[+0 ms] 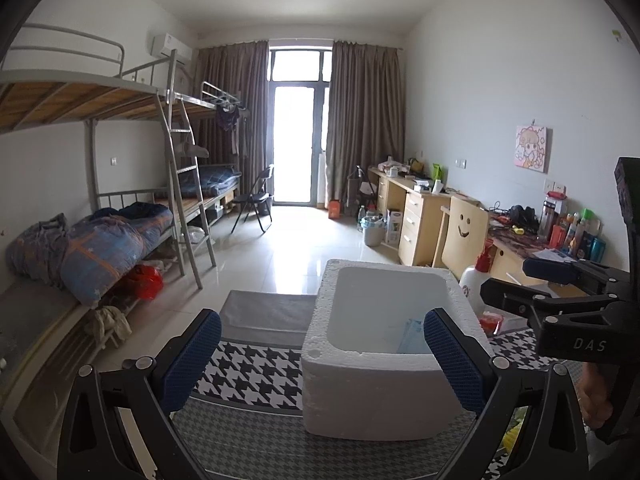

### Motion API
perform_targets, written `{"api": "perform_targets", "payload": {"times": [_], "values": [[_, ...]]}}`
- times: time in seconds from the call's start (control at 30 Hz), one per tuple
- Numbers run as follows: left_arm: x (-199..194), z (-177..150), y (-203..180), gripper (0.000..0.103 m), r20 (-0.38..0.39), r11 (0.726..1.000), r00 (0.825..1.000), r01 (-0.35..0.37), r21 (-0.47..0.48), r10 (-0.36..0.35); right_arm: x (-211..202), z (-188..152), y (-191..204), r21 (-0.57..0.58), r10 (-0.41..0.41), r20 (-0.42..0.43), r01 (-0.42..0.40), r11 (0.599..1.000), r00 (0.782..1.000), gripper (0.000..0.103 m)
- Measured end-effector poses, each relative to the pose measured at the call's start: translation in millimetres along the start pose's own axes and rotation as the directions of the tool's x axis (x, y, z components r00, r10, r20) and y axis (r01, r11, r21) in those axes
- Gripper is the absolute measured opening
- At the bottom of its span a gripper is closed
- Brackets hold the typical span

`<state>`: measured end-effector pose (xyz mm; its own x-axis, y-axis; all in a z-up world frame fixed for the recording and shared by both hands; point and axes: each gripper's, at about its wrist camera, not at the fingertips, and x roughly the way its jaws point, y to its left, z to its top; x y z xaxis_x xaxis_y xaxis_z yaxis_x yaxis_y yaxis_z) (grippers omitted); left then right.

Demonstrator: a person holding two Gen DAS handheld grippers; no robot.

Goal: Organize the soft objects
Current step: 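Move both tools back toward the yellow mesh sponge on the table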

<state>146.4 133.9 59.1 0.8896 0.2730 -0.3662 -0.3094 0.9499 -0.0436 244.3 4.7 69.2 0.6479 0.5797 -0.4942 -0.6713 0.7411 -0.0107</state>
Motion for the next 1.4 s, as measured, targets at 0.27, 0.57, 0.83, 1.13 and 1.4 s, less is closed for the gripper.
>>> {"api": "perform_targets", "payload": {"times": [0.27, 0.57, 0.83, 1.13, 1.4], "values": [[-8, 1, -10, 0.102, 0.001, 1.0, 1.0, 0.015, 0.001, -0.015, -17, -5, -7, 0.023, 0.015, 0.024, -0.015, 1.0, 1.0, 0.087], [-17, 0, -24, 0.102, 0.005, 0.999, 0.999, 0.036, 0.02, -0.037, -35, -15, -13, 0.033, 0.006, 0.05, -0.007, 0.999, 0.999, 0.087], [-28, -5, -37, 0.102, 0.003, 0.998, 0.998, 0.062, 0.022, -0.062, -49, -21, -21, 0.057, -0.001, 0.073, -0.003, 0.998, 0.997, 0.087], [-36, -3, -54, 0.102, 0.012, 0.995, 0.996, 0.087, 0.04, -0.088, -67, -29, -27, 0.065, -0.011, 0.097, 0.005, 0.998, 0.995, 0.088], [-44, -7, -66, 0.102, 0.022, 0.99, 0.992, 0.125, 0.064, -0.127, -81, -38, -30, 0.065, -0.02, 0.113, 0.013, 0.998, 0.993, 0.088]]}}
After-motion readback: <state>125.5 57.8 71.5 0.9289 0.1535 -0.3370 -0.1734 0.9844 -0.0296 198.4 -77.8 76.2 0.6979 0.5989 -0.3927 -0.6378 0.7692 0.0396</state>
